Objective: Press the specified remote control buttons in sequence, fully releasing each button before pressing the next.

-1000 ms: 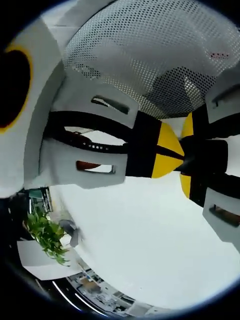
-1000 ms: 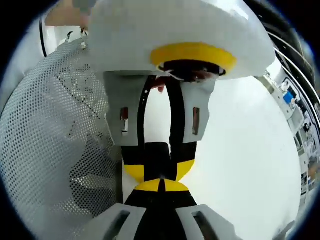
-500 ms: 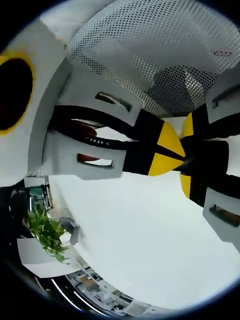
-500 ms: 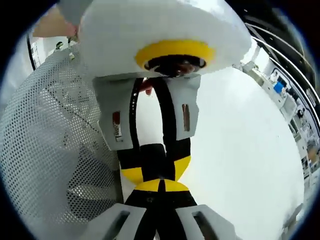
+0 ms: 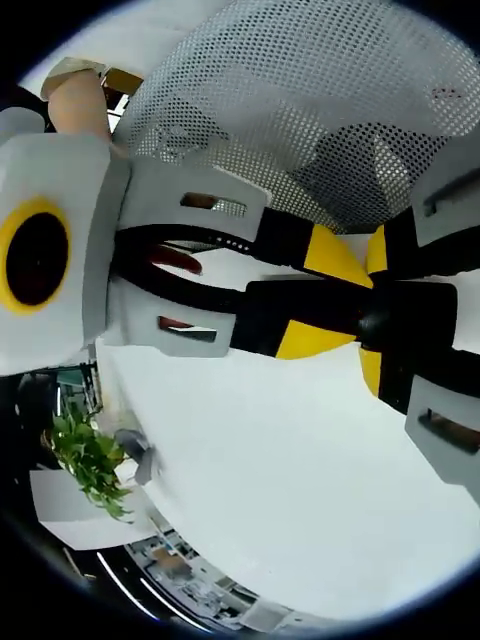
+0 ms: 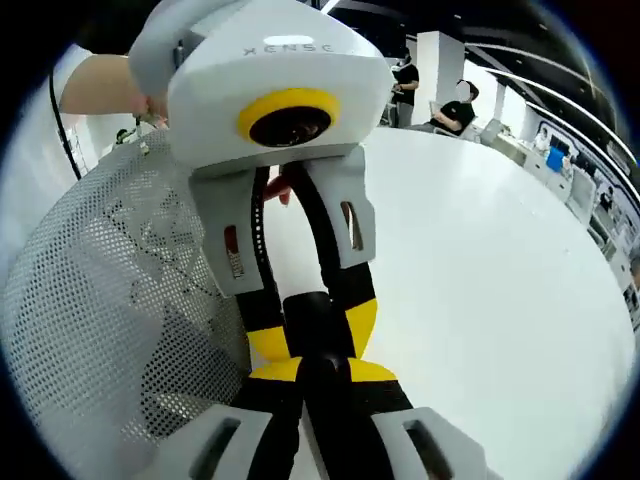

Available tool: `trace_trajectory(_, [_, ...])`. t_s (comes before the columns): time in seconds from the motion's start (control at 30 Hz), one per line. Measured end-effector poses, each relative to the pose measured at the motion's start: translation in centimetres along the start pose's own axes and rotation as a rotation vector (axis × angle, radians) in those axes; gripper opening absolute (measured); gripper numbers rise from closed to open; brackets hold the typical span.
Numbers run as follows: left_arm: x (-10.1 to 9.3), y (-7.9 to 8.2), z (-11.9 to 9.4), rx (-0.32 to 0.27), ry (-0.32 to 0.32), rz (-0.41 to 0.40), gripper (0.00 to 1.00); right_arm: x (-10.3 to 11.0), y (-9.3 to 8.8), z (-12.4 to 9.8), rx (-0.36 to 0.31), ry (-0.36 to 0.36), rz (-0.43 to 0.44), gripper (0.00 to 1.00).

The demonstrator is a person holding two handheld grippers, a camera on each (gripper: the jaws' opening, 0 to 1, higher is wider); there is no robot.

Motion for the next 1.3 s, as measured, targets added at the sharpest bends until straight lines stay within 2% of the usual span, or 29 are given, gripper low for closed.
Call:
trace_trajectory(0.13, [0.0,0.0,0.0,0.006,-0.002,0.005,0.24,-0.2,-1.1,-0.8,0.031,-0.024,0.005,0.23])
trace_trajectory(0.2, [0.0,0.1,0.0,0.01,-0.003,0.01,0.24,-0.5,-2.1,-1.1,0.086,-0.037,-0.015,0.24])
trace_trajectory(0.4, [0.0,0.1,0.0,0.022,-0.007,0.02,0.24,-0.9,-2.4,-1.0,0.068,-0.027,0.009,0.25])
trace_trajectory(0.53, [0.0,0.1,0.0,0.031,-0.006,0.022,0.24,-0.7,-2.5,-1.1,0.052,-0.025,-0.011,0.25])
trace_trajectory(0.73, [-0.1,0.1,0.1,0.04,0.012,0.002,0.24,-0.5,-2.3,-1.0,0.065,-0.026,-0.035,0.23])
trace_trajectory(0.77, [-0.1,0.1,0.1,0.033,0.022,-0.017,0.25,-0.5,-2.4,-1.1,0.064,-0.028,-0.031,0.23])
trace_trajectory(0.83, [-0.1,0.0,0.0,0.022,0.04,-0.112,0.26,-0.5,-2.3,-1.1,0.059,-0.03,-0.022,0.23])
trace_trajectory(0.9, [0.3,-0.2,-0.6,0.013,0.063,-0.276,0.34,-0.6,-2.3,-1.1,0.052,-0.037,-0.003,0.24])
trace_trajectory(0.97, [0.9,0.3,-1.7,-0.07,0.092,-0.314,0.49,-0.6,-2.3,-1.1,0.049,-0.039,-0.001,0.24])
trace_trajectory(1.03, [1.5,0.6,-3.6,-0.124,0.149,-0.354,0.58,-0.5,-2.3,-1.0,0.048,-0.039,0.006,0.23])
trace_trajectory(1.1, [1.8,1.0,-5.0,-0.185,0.181,-0.383,0.73,-0.5,-2.4,-1.1,0.04,-0.039,0.017,0.23])
trace_trajectory(1.17, [2.4,1.2,-6.9,-0.262,0.253,-0.413,0.82,-0.6,-2.3,-1.1,0.041,-0.041,0.019,0.23])
trace_trajectory(1.23, [2.5,1.3,-8.4,-0.321,0.312,-0.446,0.86,-0.5,-2.3,-1.1,0.038,-0.043,0.022,0.23])
trace_trajectory(1.3, [2.7,1.3,-10.5,-0.417,0.412,-0.471,0.95,-0.5,-2.4,-1.1,0.037,-0.045,0.024,0.23])
Point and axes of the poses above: the point that each gripper's makers call its tool centre point, and the gripper's own axes: z roughly forward along the fingers, x roughly to its left, y roughly out of its top, the point moved 5 cm from there along -z, roughly backward along the fingers, and after that the axes turned 6 degrees about y, right-handed, at the moved point
